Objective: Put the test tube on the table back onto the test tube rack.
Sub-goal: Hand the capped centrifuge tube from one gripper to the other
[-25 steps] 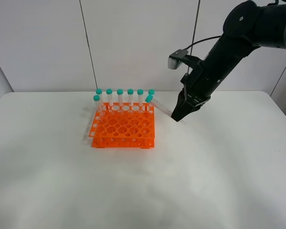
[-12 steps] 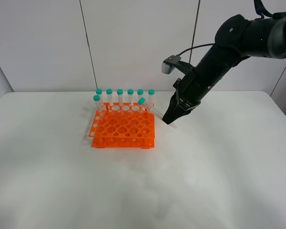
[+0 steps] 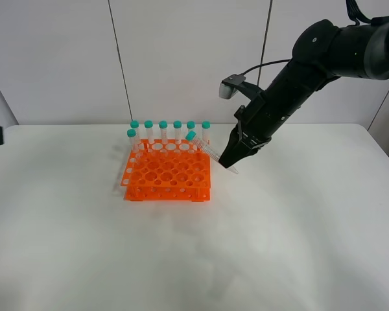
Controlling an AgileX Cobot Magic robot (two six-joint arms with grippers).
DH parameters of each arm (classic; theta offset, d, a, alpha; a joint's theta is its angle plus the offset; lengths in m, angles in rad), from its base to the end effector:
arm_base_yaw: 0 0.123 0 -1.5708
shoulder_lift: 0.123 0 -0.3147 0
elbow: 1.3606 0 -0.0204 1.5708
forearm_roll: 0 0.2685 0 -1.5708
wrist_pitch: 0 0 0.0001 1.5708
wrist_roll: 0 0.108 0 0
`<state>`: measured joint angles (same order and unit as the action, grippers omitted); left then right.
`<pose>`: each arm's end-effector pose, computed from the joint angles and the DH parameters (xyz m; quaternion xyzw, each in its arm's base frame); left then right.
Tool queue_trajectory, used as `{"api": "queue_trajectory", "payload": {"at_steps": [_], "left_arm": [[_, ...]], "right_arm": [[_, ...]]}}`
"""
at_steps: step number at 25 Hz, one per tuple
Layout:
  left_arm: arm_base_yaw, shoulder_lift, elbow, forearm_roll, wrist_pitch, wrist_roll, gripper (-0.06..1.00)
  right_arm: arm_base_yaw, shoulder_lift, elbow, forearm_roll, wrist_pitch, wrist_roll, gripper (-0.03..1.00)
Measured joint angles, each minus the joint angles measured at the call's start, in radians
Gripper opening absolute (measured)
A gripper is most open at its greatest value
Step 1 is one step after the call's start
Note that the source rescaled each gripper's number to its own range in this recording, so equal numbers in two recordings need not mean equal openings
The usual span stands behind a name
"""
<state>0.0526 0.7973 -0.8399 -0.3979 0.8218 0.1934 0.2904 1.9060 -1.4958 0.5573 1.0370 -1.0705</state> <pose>0.1567 -0.0225 0.3656 0.0023 0.8892 -0.1357 0.4369 0.3953 0.1695 0.2471 -0.5127 0.8150 0.1929 0.1887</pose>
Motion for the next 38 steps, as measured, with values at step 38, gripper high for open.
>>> {"api": "queue_trajectory", "payload": {"at_steps": [38], "left_arm": [[-0.282,0.884,-0.026,-1.328,-0.119,0.998,1.00]], "right_arm": [[0.093,0.000,0.000,0.035,-0.030,-0.003,0.00]]}}
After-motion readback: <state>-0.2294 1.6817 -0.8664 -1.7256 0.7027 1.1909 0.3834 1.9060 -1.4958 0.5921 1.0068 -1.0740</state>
